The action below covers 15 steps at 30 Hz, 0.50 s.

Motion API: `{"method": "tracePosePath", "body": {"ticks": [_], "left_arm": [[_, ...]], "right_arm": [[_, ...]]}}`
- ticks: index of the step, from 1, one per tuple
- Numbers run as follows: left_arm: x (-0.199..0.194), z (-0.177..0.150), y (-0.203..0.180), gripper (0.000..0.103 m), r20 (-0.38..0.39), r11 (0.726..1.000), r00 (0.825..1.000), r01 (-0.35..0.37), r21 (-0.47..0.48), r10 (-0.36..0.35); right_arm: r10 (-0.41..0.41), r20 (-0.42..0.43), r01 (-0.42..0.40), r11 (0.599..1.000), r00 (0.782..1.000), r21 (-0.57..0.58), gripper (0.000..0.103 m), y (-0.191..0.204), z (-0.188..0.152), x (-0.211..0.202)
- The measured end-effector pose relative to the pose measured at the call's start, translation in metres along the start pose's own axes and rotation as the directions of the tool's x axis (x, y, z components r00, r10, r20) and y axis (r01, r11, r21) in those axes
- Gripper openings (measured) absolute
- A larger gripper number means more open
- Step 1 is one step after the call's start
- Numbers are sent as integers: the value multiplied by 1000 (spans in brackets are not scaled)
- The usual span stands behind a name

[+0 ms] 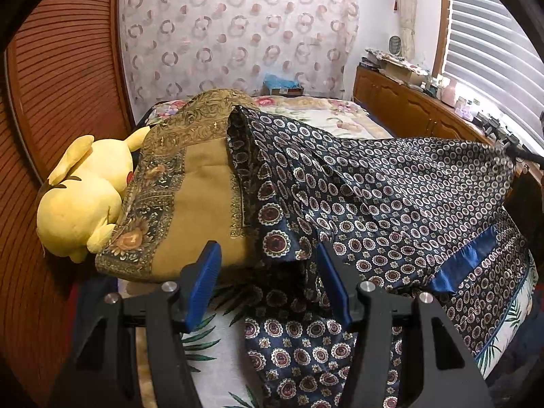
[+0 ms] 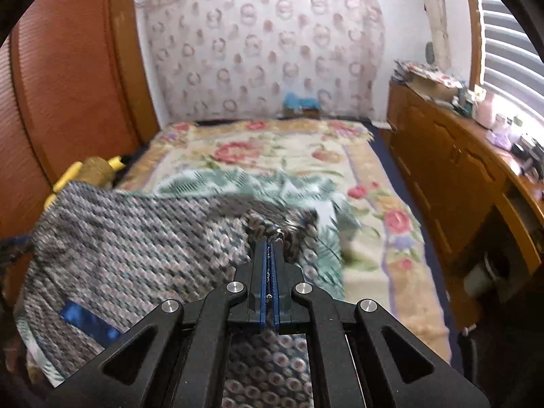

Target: Fold small clothes

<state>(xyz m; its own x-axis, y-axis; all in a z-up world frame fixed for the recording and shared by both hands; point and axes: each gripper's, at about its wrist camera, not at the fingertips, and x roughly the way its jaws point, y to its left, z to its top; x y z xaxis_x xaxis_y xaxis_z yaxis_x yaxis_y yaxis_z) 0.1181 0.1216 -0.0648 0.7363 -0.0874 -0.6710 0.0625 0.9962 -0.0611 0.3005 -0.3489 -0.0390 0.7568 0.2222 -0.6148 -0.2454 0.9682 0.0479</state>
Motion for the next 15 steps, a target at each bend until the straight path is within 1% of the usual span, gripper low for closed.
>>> {"method": "tracePosePath", "body": {"ticks": [4,6,9,12,13,14,15], "left_arm": [[-1,-1,-1,57,14,1000,1000,13,3,-13],[0,0,-2,52,17,1000,1000,18,2,-18],[4,3,-3,48,19,1000,999,31,5,-31],[12,6,-3,41,7,1000,1000,26,-4,-26],[13,6,-3,31,8,1000,1000,23,-8,-23],[14,6,-3,25,9,1000,1000,21,-9,-21],[14,5,-3,21,11,1000,1000,22,-8,-21]], "right_arm": [[-31,-42,31,999,999,7,0,-14,-19,9],[-42,-65,43,999,997,12,0,-21,-29,16],[-53,-90,55,998,995,23,0,-27,-40,23],[-55,-112,59,998,992,31,0,-33,-49,29],[-57,-118,61,998,991,31,0,-33,-51,31],[-59,-123,63,998,991,31,0,-33,-55,33],[-61,-127,65,997,990,29,0,-34,-57,34]]}}
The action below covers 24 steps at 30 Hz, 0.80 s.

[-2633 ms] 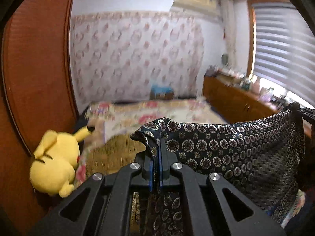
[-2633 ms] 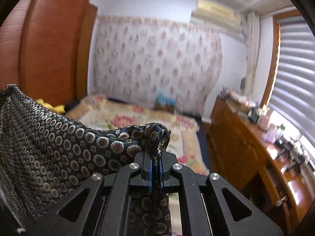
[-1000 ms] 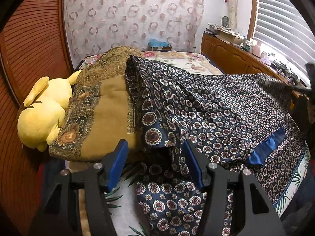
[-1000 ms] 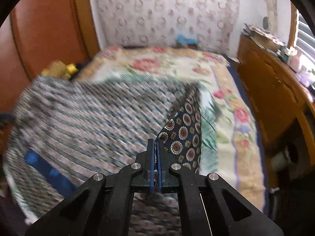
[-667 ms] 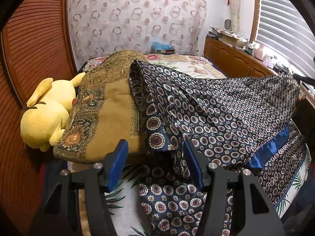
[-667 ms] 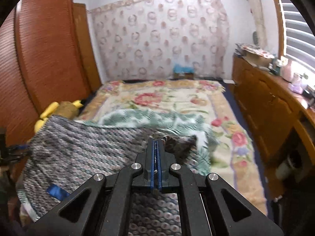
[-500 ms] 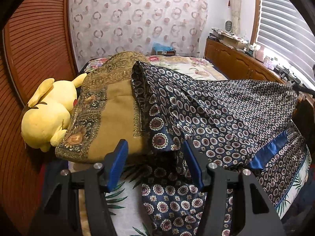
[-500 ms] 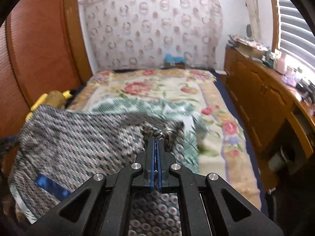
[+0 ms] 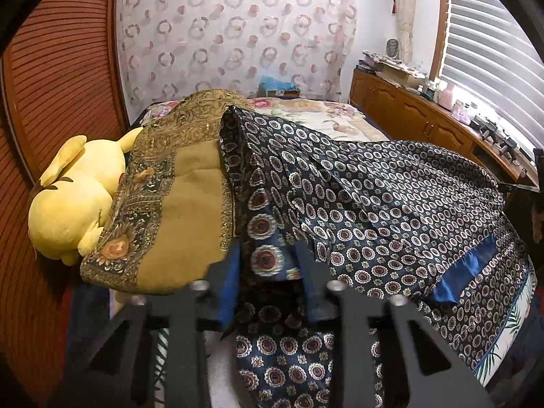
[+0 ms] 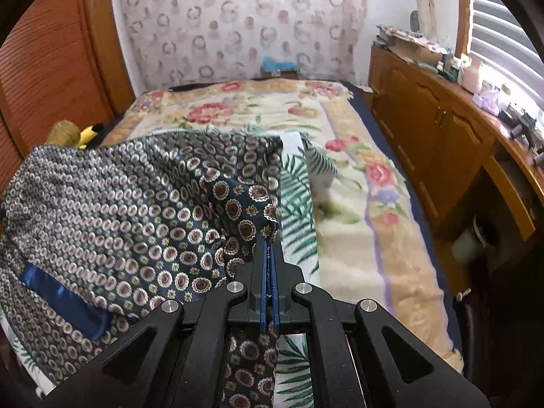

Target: Fold small clothes

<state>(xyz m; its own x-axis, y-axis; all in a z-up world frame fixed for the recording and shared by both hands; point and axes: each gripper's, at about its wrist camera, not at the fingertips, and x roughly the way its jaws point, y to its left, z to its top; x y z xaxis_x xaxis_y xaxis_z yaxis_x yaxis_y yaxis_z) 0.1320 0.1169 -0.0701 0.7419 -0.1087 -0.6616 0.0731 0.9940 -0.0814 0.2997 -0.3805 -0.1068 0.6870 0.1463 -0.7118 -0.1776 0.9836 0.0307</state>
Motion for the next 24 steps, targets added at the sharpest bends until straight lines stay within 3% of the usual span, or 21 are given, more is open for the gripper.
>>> {"method": "tracePosePath", "body": {"ticks": [2,4,15,24], "left_arm": [[-2,-1,-1,4,9,1000,1000,8,-1,-8],[-6,-2,-2,0,23,1000,1000,7,-4,-7],[-41,-29,2,0,31,996,997,78,-52,-76],[-49,-62,7,0,8,996,999,51,-67,-50]], "right_arm": [[-5,-7,5,1000,1000,-2,0,0,-4,2],[-11,-14,11,1000,1000,-1,0,-2,-9,5],[28,-6,-28,999,1000,33,0,-18,-23,-12],[60,-9,-60,997,998,43,0,-23,-52,-34]]}}
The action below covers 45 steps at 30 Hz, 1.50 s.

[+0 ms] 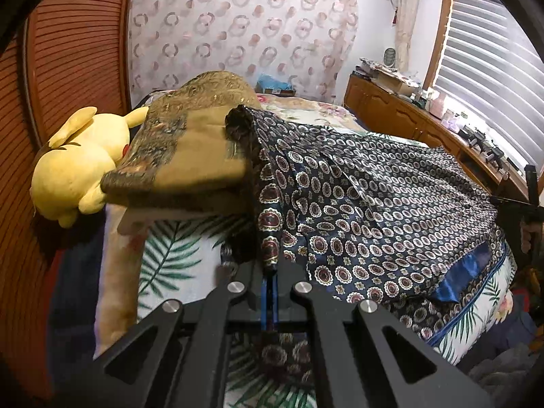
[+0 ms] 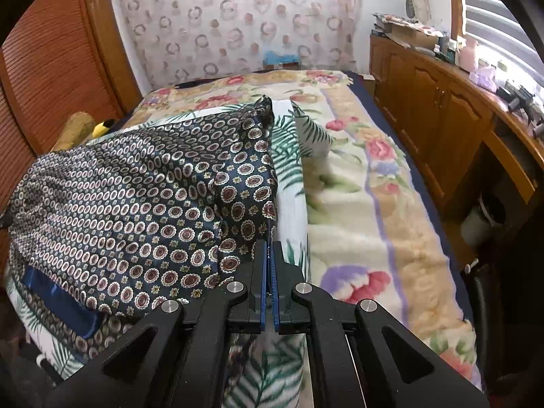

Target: Fold small clothes

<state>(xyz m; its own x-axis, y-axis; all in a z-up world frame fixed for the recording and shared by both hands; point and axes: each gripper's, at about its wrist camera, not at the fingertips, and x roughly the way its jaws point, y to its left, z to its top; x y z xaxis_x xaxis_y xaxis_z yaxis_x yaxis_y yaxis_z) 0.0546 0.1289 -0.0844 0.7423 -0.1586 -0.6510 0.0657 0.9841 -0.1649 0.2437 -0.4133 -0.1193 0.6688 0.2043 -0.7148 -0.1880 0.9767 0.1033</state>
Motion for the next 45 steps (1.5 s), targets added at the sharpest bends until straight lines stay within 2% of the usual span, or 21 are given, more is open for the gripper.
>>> {"method": "tracePosePath", "body": {"ticks": [8,14,19,21,24,26,28,29,30,35,41,45], "left_arm": [[-9,-13,0,0,-2,1000,1000,-19,4,19],[-13,-20,6,0,-13,1000,1000,-17,-8,17],[-9,-24,6,0,-31,1000,999,-30,-9,30],[-9,-24,6,2,-36,999,999,-38,-8,37],[-10,-22,4,11,-31,999,998,-50,-3,50],[-12,-21,3,21,-26,998,998,-61,5,61],[-13,-22,1,26,-23,998,998,-65,11,65],[-13,-22,1,32,-23,998,998,-59,11,60],[-13,-22,1,36,-23,999,998,-54,9,54],[-12,-24,-2,53,-26,998,998,-60,12,60],[-8,-27,-5,56,-40,998,997,-60,20,61],[-5,-31,-2,56,-55,998,996,-68,11,69]], "right_arm": [[-1,10,1,999,1000,-37,0,13,-14,-17],[-8,10,8,999,1000,-33,0,9,-22,-28],[-66,4,66,996,998,-57,0,8,-25,-25],[-58,13,59,996,998,-62,0,10,-26,-24],[-55,42,58,996,998,-64,0,15,-25,-28],[-58,69,63,995,996,-77,4,24,-24,-33],[-57,91,67,993,994,-101,8,36,-23,-37],[-53,97,64,992,994,-112,11,42,-23,-38],[-46,103,59,990,994,-128,16,51,-22,-37],[26,104,-6,981,994,-193,21,91,-22,-21],[88,53,-71,963,995,-262,24,144,-26,16],[101,26,-89,954,995,-286,24,164,-30,35]]}}
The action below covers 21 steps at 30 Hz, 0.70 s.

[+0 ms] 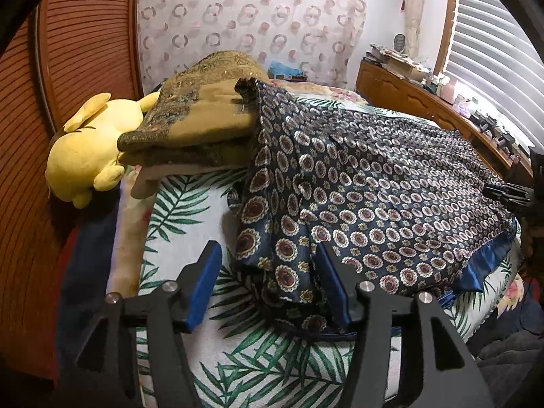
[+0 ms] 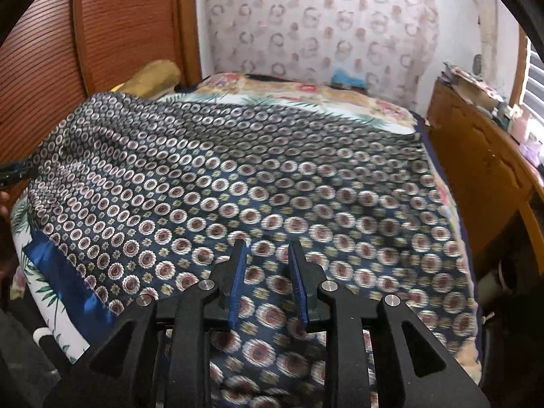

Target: Fold small clothes

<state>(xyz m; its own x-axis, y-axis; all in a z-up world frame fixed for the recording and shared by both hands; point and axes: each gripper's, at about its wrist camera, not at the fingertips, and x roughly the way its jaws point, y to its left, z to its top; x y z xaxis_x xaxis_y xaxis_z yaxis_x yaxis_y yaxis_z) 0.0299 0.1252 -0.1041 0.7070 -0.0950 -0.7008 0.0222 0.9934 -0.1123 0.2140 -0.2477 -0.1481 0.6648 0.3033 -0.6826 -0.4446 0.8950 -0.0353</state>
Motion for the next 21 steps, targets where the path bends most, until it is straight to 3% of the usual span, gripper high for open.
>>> {"method": "tracePosePath", "body": {"ticks": [6,13,21], "left_arm": [[6,-7,2,56,-13,999,999,-29,-16,29],[13,-10,5,56,-36,999,999,-21,-47,19],[16,-15,-4,56,-41,998,999,1,-59,-4]], "right_arm": [[-14,-47,13,999,999,-29,25,11,-1,19],[-1,-59,1,1000,998,-1,44,4,-1,23],[-13,-61,13,1000,998,9,50,0,-1,21]]}}
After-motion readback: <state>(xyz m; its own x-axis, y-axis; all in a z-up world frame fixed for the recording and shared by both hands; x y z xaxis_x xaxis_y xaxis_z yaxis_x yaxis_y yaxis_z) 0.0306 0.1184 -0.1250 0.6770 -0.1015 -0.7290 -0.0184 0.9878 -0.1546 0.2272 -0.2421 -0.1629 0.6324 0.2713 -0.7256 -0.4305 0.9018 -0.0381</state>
